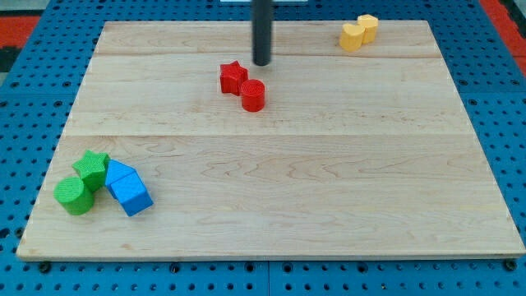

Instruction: Move the red star closer to the blue triangle

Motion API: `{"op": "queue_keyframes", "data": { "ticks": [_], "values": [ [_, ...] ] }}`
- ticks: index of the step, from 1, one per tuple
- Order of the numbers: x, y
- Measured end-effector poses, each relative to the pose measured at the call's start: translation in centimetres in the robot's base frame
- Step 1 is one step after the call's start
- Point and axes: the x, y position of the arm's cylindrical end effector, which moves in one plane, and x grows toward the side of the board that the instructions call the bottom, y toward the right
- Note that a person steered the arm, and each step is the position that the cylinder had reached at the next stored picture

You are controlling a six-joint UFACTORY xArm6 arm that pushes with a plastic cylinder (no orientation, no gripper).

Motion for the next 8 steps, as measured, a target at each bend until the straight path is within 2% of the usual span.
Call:
{"op": "queue_keyframes", "data": {
  "ticks": [1, 2, 3, 4, 5, 6, 8],
  "values": [
    [6.0, -1.4],
    [10.2, -1.8],
    [10.8, -6.0],
    [7.5, -5.9],
    [8.9, -13.2],
    [15.4, -14.9],
    [6.7, -14.1]
  ]
}}
